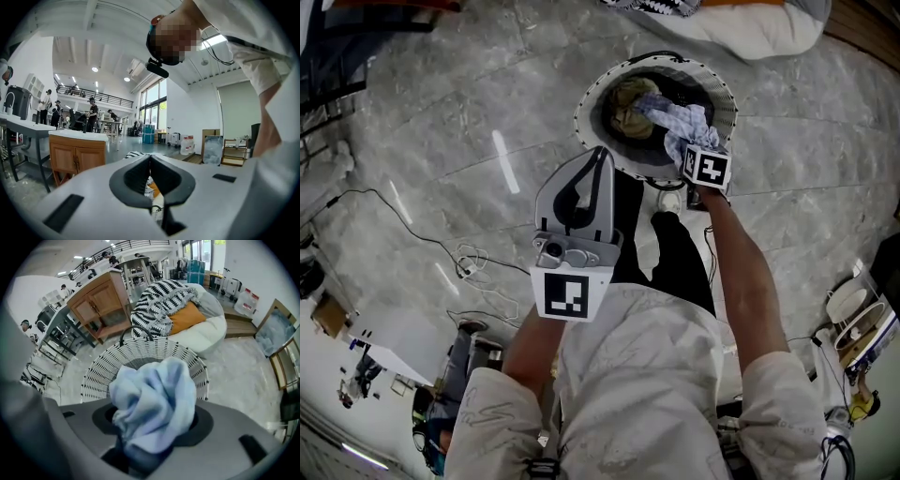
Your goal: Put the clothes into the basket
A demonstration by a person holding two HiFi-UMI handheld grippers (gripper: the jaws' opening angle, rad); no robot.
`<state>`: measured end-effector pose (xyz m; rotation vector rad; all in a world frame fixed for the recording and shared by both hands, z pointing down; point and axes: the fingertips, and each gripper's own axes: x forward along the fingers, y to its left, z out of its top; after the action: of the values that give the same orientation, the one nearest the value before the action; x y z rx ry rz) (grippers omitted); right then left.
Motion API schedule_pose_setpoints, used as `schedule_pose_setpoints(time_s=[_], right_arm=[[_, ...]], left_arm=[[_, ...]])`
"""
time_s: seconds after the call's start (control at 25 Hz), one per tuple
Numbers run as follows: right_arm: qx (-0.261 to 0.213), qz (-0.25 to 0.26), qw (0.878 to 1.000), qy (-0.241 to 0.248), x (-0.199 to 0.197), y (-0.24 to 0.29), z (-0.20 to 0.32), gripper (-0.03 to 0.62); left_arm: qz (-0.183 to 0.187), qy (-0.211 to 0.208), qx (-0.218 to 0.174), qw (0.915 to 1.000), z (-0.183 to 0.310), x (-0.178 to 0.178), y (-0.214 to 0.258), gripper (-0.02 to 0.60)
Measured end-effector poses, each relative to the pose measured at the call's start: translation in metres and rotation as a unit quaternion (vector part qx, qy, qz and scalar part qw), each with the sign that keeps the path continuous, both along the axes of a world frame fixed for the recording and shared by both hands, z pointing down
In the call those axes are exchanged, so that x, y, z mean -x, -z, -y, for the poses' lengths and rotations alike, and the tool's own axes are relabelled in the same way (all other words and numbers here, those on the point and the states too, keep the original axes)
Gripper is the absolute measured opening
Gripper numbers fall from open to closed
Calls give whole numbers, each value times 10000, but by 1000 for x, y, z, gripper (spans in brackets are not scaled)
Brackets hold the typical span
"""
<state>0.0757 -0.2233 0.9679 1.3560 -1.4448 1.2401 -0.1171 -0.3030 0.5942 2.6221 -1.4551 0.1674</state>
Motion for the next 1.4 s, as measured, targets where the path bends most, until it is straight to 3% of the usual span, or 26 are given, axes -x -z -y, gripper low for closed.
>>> schedule_pose_setpoints(time_s=[0.12,0.2,0.4,0.8,1.16,1.4], right_arm=[[-10,142,9995,-277,-2,-1,0,324],[34,140,9991,-396,-5,-2,-4,344],[6,9,9998,-212,-5,2,-17,345],[-459,579,9973,-6,15,40,-41,345],[-1182,805,9895,222,7,118,-86,345],[-2075,1036,9725,234,-8,196,-88,344]], left_arm=[[28,-63,-3,10000,-1,-2,2,5],[47,-79,16,10000,-3,-4,4,5],[46,-114,46,9999,-9,-7,4,5],[61,-36,-4,10000,-31,-23,27,5],[43,489,53,9988,-64,-33,67,5],[129,727,-83,9972,-89,-40,96,5]])
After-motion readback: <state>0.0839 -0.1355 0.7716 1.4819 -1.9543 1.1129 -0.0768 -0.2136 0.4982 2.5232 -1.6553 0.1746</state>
